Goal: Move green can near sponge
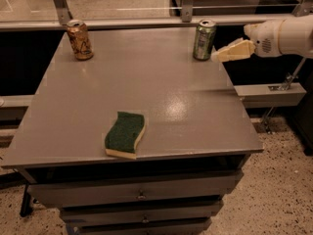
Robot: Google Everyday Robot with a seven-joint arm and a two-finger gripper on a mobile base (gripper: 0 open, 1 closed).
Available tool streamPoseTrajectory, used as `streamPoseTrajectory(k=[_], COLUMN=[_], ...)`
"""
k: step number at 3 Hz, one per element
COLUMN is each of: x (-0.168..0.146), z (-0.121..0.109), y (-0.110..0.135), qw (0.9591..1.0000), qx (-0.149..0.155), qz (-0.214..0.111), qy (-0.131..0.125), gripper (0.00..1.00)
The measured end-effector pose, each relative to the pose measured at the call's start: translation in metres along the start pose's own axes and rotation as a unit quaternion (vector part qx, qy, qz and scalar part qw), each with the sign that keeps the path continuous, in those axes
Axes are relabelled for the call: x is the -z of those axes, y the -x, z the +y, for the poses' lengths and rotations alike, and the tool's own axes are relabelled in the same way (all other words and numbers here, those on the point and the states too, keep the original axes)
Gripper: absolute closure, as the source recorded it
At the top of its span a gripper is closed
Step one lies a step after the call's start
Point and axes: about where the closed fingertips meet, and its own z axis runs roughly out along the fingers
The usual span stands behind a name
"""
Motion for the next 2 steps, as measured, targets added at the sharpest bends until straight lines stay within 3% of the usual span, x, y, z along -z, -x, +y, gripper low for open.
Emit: streamPoseTrajectory(k=[2], x=[-0.0079], z=[0.0013], y=[-0.0007], qw=[0.9998], qx=[-0.013], qz=[-0.012], qy=[0.008], gripper=[0.00])
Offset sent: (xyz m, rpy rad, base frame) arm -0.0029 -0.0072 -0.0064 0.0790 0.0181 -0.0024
